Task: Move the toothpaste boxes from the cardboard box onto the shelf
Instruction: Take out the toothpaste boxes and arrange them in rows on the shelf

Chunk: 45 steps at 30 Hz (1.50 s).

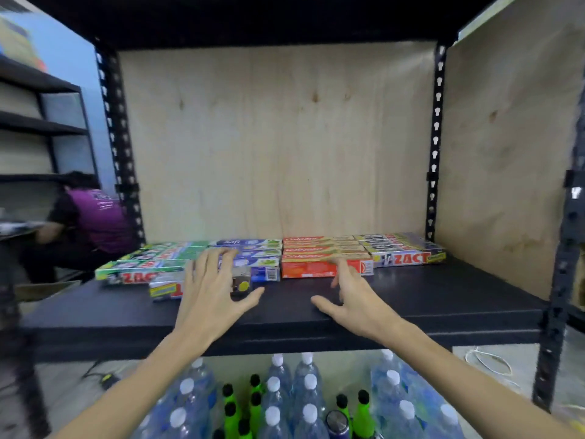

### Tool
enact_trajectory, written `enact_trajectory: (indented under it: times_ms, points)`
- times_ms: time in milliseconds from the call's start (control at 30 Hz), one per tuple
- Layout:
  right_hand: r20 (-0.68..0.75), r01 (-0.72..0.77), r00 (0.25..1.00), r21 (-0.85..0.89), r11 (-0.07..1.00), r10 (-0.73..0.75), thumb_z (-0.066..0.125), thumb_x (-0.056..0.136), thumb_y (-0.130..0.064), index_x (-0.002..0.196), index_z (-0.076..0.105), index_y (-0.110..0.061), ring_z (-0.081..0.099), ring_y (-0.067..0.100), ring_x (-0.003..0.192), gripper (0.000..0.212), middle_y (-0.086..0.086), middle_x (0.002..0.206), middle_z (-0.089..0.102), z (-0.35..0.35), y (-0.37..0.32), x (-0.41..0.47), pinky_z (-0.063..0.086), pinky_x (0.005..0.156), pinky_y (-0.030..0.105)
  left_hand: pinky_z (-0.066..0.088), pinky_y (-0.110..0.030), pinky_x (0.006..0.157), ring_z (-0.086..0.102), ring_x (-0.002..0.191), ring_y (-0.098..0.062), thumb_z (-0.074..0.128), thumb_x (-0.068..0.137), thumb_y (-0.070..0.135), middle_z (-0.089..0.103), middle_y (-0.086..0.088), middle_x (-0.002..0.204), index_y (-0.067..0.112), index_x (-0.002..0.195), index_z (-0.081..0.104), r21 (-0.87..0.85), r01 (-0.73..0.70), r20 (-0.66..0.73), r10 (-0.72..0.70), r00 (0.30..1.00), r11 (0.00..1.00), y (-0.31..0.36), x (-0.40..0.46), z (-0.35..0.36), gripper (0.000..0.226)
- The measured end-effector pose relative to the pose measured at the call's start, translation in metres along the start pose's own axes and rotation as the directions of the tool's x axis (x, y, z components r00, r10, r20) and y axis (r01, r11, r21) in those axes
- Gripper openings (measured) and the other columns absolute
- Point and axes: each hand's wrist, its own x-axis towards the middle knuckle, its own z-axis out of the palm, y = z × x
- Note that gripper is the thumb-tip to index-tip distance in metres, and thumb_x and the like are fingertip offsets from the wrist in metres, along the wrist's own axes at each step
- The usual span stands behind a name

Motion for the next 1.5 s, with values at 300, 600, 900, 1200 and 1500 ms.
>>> enact_trajectory:
  times_ms: [300, 600, 900, 1200, 1500]
  points:
    - [0.158, 0.112, 0.981, 0.008, 0.994, -0.112, 0.062, 0.095, -0.046, 0.155, 0.014, -0.042, 0.052, 0.018, 0.084, 0.077, 0.005, 0.139, 0.035, 0.076, -0.077, 0.047, 0.046, 0.100, 0.036, 0.024, -0.058, 0.116, 0.011, 0.146, -0.032, 0.059, 0.055, 0.094, 0.011, -0.007, 0.155, 0.040, 0.154, 0.015, -0.191, 0.423, 0.245, -0.374, 0.894, 0.886, -0.102, -0.019, -0.015, 0.121]
    - [0.104, 0.138, 0.986, -0.098, 0.986, -0.128, 0.059, 0.093, -0.057, 0.149, 0.037, -0.045, 0.052, 0.022, 0.127, 0.062, -0.004, 0.139, 0.044, 0.099, -0.084, 0.072, 0.042, 0.108, 0.041, 0.043, -0.043, 0.109, 0.048, 0.130, -0.024, 0.078, 0.068, 0.070, 0.048, 0.000, 0.143, 0.042, 0.142, 0.033, -0.355, 0.443, 0.471, -0.252, 0.845, 0.823, -0.129, -0.014, -0.022, 0.090]
    - [-0.028, 0.136, 0.991, 0.096, 0.986, -0.134, 0.075, 0.087, -0.042, 0.107, 0.054, -0.036, 0.055, 0.000, 0.088, 0.029, -0.015, 0.109, 0.055, 0.073, -0.065, 0.050, 0.039, 0.075, 0.024, 0.050, -0.028, 0.094, 0.064, 0.103, 0.001, 0.073, 0.088, 0.047, 0.064, 0.017, 0.115, 0.048, 0.128, 0.058, -0.499, 0.353, 0.424, -0.133, 0.896, 0.791, -0.124, -0.022, -0.030, 0.043]
    - [-0.020, 0.052, 0.999, 0.101, 0.994, -0.050, 0.058, 0.097, -0.050, 0.105, 0.059, -0.039, 0.066, 0.006, 0.093, 0.013, -0.016, 0.100, 0.068, -0.006, -0.008, 0.009, 0.052, 0.086, 0.032, 0.046, -0.024, 0.087, 0.060, 0.098, 0.003, 0.056, 0.097, 0.051, 0.065, 0.021, 0.108, 0.040, 0.113, 0.060, -0.580, 0.193, 0.480, 0.141, 0.866, 0.791, -0.050, 0.006, -0.017, 0.020]
    - [-0.009, -0.008, 1.000, 0.110, 0.994, 0.009, 0.065, 0.094, -0.047, 0.130, 0.061, -0.042, 0.064, 0.002, 0.083, 0.036, -0.018, 0.119, 0.065, -0.036, 0.039, 0.002, 0.048, 0.080, 0.015, 0.025, -0.022, 0.108, 0.037, 0.128, 0.006, 0.034, 0.098, 0.068, 0.047, 0.027, 0.137, 0.028, 0.144, 0.054, -0.614, 0.359, 0.536, 0.038, 0.843, 0.703, -0.005, 0.027, 0.011, 0.064]
